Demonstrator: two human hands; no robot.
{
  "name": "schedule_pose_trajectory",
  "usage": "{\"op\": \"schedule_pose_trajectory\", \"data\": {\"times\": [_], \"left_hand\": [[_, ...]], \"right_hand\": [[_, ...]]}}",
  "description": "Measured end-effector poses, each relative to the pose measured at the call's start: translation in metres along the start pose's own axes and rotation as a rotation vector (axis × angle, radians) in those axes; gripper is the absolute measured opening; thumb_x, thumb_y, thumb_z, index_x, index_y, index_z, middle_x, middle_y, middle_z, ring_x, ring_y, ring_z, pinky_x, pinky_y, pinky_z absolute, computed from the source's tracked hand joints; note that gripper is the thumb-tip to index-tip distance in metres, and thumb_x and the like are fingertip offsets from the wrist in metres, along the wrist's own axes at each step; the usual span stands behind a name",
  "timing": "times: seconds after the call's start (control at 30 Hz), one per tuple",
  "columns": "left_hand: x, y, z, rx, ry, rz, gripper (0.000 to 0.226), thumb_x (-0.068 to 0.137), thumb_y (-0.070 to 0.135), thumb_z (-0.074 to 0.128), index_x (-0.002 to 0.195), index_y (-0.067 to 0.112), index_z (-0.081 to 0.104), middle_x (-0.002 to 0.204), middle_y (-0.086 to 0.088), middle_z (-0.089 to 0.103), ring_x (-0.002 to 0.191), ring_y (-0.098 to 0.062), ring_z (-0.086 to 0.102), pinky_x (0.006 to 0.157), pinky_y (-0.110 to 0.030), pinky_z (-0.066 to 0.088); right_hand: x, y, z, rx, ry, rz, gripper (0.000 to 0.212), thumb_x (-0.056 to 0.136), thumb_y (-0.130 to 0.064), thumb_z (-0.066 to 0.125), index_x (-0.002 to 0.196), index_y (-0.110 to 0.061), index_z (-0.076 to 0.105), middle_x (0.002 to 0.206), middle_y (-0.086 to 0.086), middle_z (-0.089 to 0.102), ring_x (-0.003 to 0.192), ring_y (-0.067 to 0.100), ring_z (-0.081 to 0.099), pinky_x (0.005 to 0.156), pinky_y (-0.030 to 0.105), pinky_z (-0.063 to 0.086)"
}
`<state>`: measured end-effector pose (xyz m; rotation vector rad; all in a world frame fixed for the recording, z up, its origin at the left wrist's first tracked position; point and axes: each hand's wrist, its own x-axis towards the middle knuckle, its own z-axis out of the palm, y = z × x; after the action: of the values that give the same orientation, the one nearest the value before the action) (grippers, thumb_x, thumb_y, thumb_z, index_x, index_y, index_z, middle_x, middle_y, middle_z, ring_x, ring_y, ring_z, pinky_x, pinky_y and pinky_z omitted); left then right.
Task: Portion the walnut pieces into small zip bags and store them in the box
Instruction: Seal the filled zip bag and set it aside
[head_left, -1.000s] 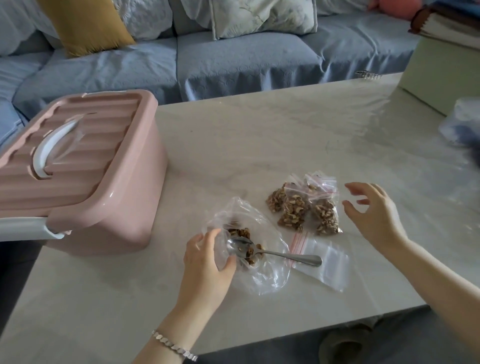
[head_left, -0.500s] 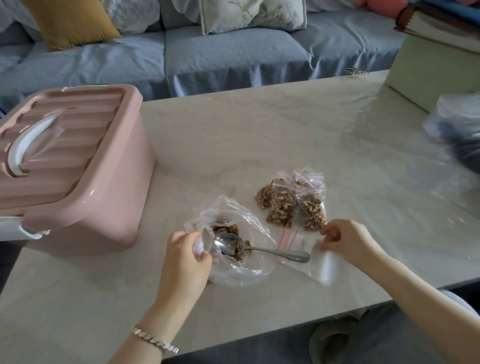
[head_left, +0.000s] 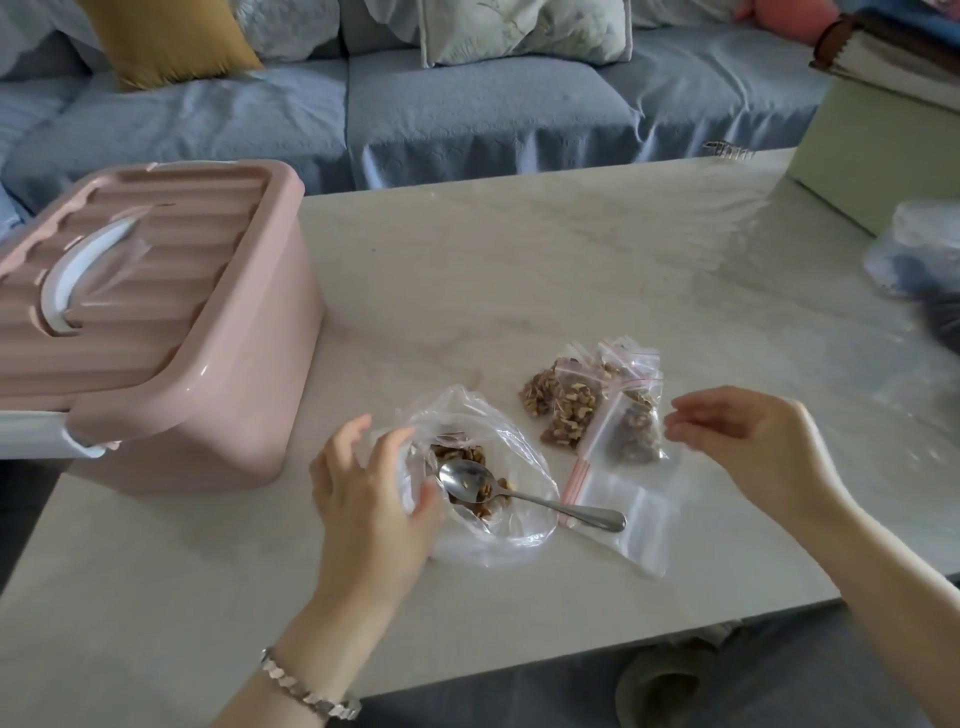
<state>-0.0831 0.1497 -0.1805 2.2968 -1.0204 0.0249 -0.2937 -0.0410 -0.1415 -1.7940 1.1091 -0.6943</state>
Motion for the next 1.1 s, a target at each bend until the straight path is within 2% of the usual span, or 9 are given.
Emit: {"op": "schedule_pose_trajectory", "data": {"times": [0.1, 0.17, 0.3, 0.53, 0.67, 0.77, 0.83, 0.93, 1.1], "left_hand": [[0.003, 0.028, -0.019, -0.335, -0.135, 0.018, 0.05, 0.074, 0.051, 0.059, 0.117, 0.026, 0.055, 0.119, 0.014, 0.05, 0.111, -0.002, 0.043, 0.095, -0.004, 0.027], [0.007, 0.042, -0.026, -0.643, -0.391, -0.201, 0.065, 0.062, 0.062, 0.062, 0.118, 0.033, 0.049, 0.11, 0.021, 0.059, 0.103, 0.007, 0.055, 0.088, -0.009, 0.041], [0.013, 0.05, -0.028, -1.03, -0.416, -0.495, 0.02, 0.079, 0.019, 0.07, 0.093, 0.005, 0.066, 0.075, -0.002, 0.074, 0.067, -0.012, 0.07, 0.061, -0.022, 0.055], [0.012, 0.028, -0.041, -0.54, -0.334, -0.106, 0.019, 0.08, 0.01, 0.07, 0.066, 0.023, 0.069, 0.063, 0.014, 0.068, 0.062, 0.006, 0.062, 0.059, -0.007, 0.041], [0.012, 0.031, -0.05, -0.353, -0.355, 0.059, 0.015, 0.079, 0.012, 0.069, 0.069, 0.023, 0.072, 0.065, 0.013, 0.064, 0.075, -0.002, 0.06, 0.058, -0.009, 0.04], [0.015, 0.031, -0.053, -0.208, -0.338, 0.163, 0.02, 0.079, 0.014, 0.068, 0.064, 0.026, 0.061, 0.057, 0.01, 0.052, 0.075, -0.009, 0.05, 0.057, -0.016, 0.034], [0.016, 0.029, -0.053, -0.239, -0.306, 0.168, 0.012, 0.077, 0.016, 0.071, 0.075, 0.025, 0.063, 0.064, 0.012, 0.058, 0.07, -0.006, 0.052, 0.06, -0.016, 0.037], [0.014, 0.023, -0.045, -0.217, -0.056, 0.123, 0.046, 0.069, 0.015, 0.079, 0.106, 0.029, 0.055, 0.088, 0.009, 0.059, 0.082, -0.008, 0.053, 0.075, -0.018, 0.039], [0.01, 0.023, -0.043, -0.264, 0.127, 0.117, 0.018, 0.074, 0.034, 0.068, 0.076, 0.024, 0.053, 0.073, 0.014, 0.048, 0.07, -0.002, 0.042, 0.068, -0.008, 0.033]], "right_hand": [[-0.013, -0.028, 0.024, 0.39, -0.023, 0.147, 0.021, 0.061, 0.002, 0.076, 0.075, -0.012, 0.068, 0.061, -0.004, 0.072, 0.055, 0.005, 0.066, 0.056, 0.011, 0.051], [-0.022, -0.038, 0.045, 0.555, -0.053, 0.229, 0.025, 0.053, -0.007, 0.076, 0.077, -0.009, 0.068, 0.067, 0.003, 0.073, 0.06, 0.01, 0.068, 0.06, 0.015, 0.054], [-0.037, -0.046, 0.083, 0.539, -0.159, 0.267, 0.021, 0.065, 0.003, 0.075, 0.078, -0.011, 0.067, 0.066, 0.002, 0.072, 0.062, 0.011, 0.067, 0.059, 0.014, 0.052], [-0.037, -0.063, 0.091, -0.165, -0.32, -0.324, 0.031, 0.077, -0.028, 0.071, 0.103, -0.04, 0.059, 0.102, -0.038, 0.049, 0.103, -0.017, 0.046, 0.087, 0.001, 0.034], [-0.032, -0.08, 0.094, -0.257, -0.419, -0.516, 0.017, 0.078, -0.028, 0.071, 0.095, -0.03, 0.072, 0.084, -0.023, 0.066, 0.086, -0.009, 0.055, 0.075, 0.007, 0.041], [-0.034, -0.086, 0.095, -0.258, -0.487, -0.493, 0.022, 0.079, -0.056, 0.057, 0.094, -0.044, 0.067, 0.074, -0.008, 0.069, 0.073, 0.008, 0.058, 0.066, 0.021, 0.045], [-0.034, -0.085, 0.096, -0.284, -0.474, -0.451, 0.014, 0.081, -0.041, 0.063, 0.093, -0.042, 0.07, 0.076, -0.009, 0.07, 0.074, 0.009, 0.059, 0.065, 0.02, 0.046], [-0.035, -0.081, 0.097, -0.172, -0.348, -0.299, 0.02, 0.077, -0.017, 0.073, 0.079, -0.037, 0.073, 0.073, -0.018, 0.071, 0.07, 0.003, 0.062, 0.064, 0.011, 0.046], [-0.036, -0.079, 0.098, 0.129, -0.271, 0.025, 0.022, 0.066, -0.008, 0.081, 0.062, -0.026, 0.07, 0.063, -0.01, 0.071, 0.057, 0.003, 0.066, 0.057, 0.009, 0.049]]}}
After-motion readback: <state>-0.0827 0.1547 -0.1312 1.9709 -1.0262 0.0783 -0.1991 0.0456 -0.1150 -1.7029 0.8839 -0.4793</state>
